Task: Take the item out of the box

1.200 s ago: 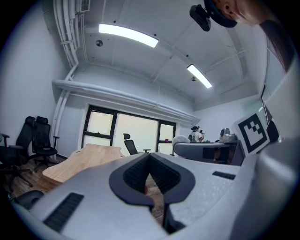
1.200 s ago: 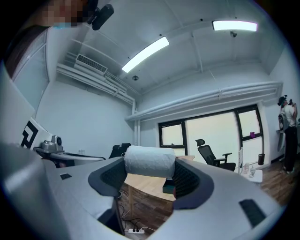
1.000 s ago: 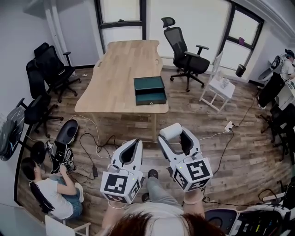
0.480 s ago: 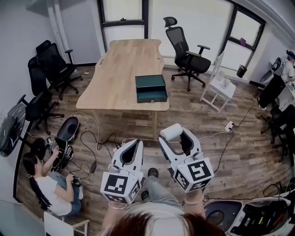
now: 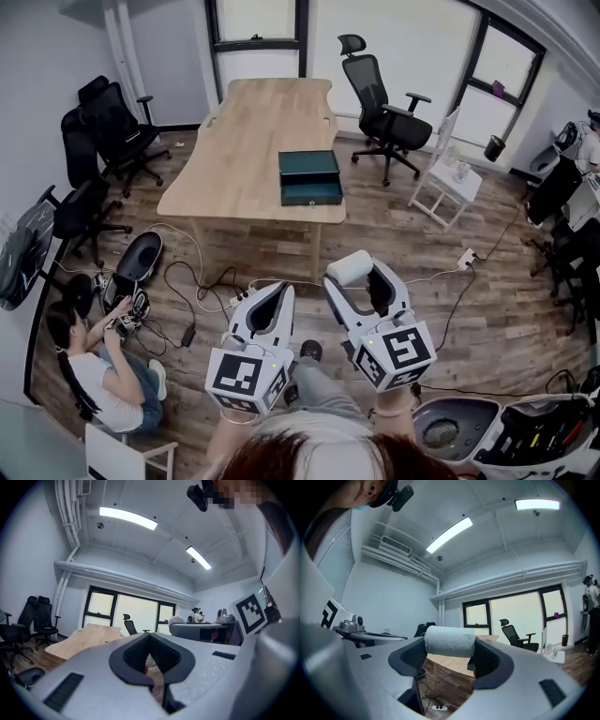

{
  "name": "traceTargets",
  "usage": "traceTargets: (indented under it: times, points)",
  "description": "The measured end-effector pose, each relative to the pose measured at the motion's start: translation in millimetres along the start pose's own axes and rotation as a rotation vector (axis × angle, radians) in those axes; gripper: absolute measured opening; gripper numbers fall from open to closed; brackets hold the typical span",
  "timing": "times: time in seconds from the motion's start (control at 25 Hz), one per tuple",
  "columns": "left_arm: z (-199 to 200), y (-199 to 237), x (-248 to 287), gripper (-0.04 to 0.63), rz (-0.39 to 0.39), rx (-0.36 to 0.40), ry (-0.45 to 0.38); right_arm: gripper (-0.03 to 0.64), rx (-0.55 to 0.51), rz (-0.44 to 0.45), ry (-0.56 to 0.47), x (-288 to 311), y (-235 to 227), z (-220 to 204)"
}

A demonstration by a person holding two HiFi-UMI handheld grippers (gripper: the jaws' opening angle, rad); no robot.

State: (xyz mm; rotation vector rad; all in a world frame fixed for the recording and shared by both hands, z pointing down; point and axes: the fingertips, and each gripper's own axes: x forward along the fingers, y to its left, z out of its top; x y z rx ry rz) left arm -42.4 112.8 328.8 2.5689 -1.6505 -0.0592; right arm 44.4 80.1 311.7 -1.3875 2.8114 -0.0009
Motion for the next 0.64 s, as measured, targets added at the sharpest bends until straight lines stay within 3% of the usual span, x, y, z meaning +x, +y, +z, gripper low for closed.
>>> traceTargets:
  times: [0.64]
  points:
    - [-4.6, -1.7, 6.1, 0.008, -0.016, -0.022, 0.003, 0.313, -0.002, -0.007, 0.012, 2.7, -4.5, -5.6]
